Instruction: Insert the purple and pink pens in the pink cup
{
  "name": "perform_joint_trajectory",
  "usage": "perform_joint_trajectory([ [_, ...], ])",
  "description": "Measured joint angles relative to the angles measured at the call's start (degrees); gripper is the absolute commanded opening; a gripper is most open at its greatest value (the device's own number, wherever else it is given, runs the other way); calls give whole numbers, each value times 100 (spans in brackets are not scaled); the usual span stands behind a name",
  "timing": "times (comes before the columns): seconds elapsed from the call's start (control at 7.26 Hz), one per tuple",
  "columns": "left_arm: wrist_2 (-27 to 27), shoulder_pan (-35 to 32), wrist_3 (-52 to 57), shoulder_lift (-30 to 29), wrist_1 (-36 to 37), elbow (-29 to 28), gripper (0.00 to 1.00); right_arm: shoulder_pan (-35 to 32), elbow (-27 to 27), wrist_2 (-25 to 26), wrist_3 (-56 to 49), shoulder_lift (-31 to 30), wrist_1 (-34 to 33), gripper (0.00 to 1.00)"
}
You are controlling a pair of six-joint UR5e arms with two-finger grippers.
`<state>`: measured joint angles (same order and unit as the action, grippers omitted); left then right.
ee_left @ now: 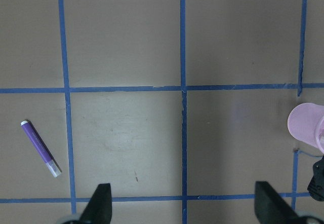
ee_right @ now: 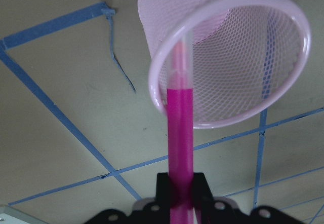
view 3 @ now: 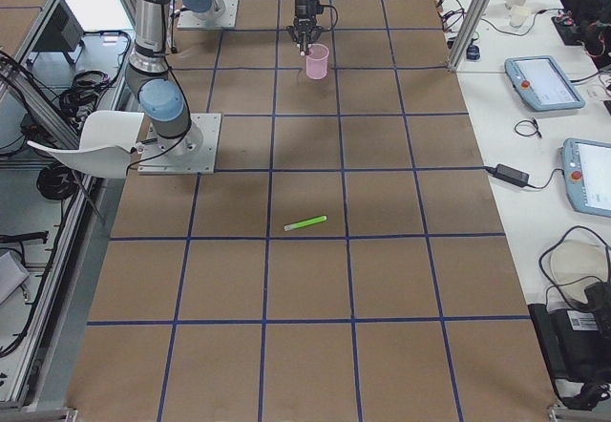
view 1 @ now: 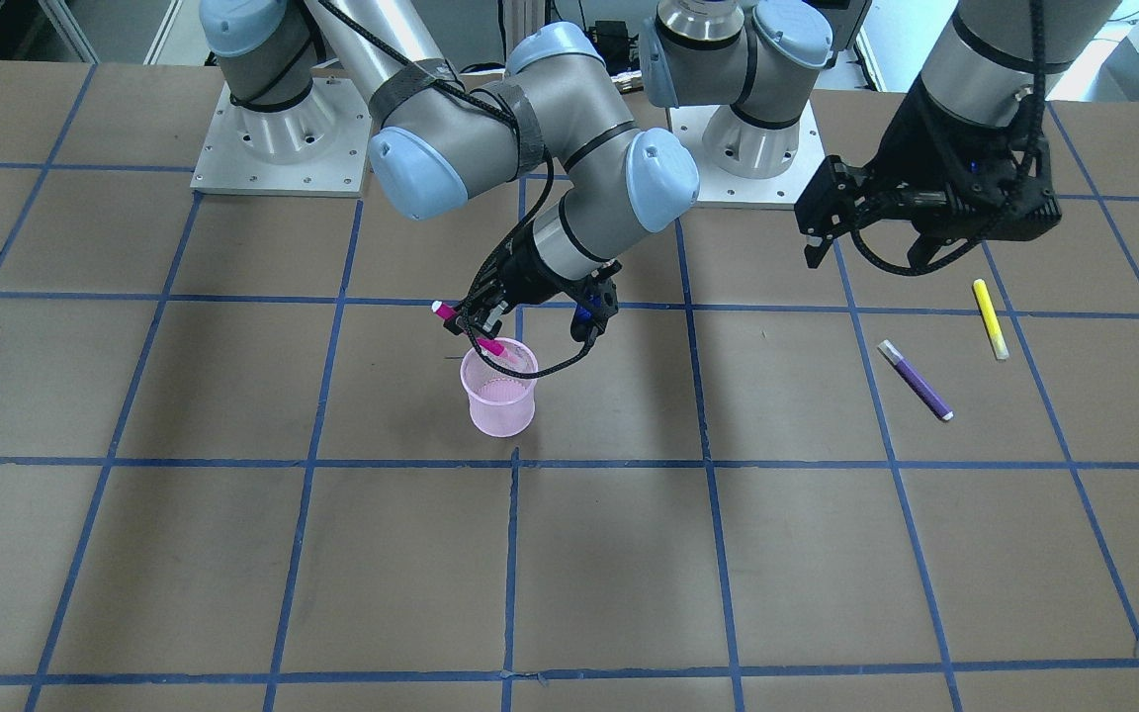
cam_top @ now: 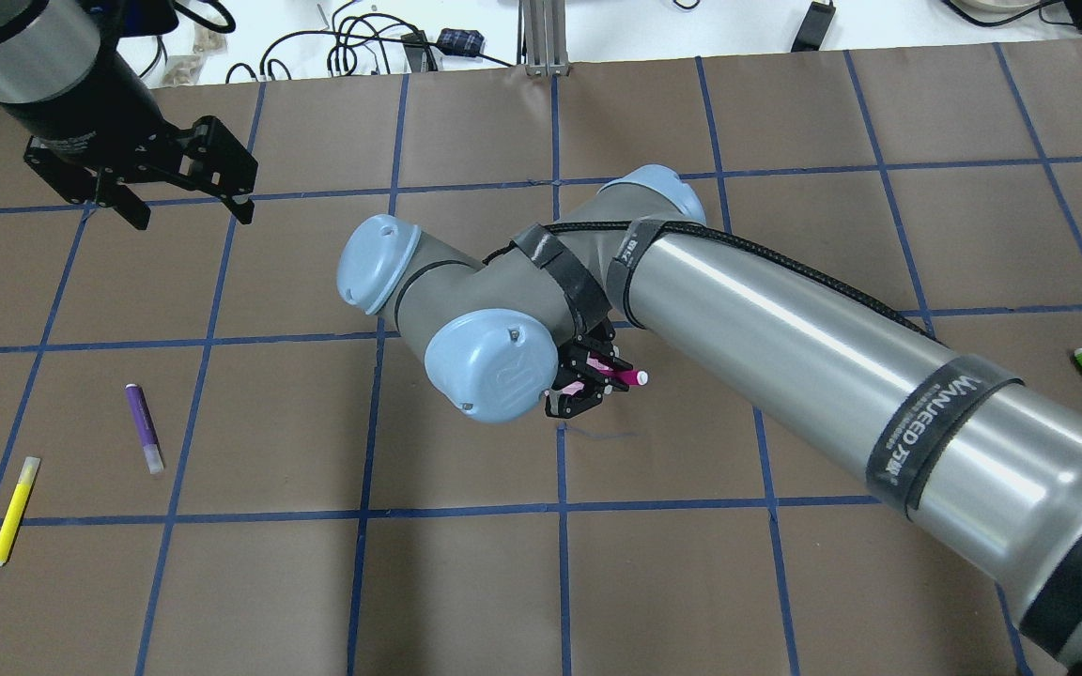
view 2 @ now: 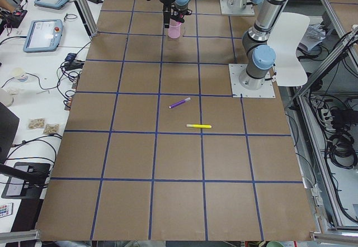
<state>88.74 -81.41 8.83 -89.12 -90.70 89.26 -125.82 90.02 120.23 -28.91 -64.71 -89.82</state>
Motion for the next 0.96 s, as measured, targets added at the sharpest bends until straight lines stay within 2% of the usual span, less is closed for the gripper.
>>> perform_joint_trajectory([
  [0.55, -187, 948, 868, -254, 70, 228, 100, 65, -131, 0, -50, -97, 44, 100],
  [0.69, -252, 1181, 1053, -351, 200, 391, 100, 222, -193, -113, -58, -275, 62, 100],
  [0.96, -262, 1505, 1250, -530, 884, 991, 100, 950, -192, -679, -64, -872, 79, 100],
])
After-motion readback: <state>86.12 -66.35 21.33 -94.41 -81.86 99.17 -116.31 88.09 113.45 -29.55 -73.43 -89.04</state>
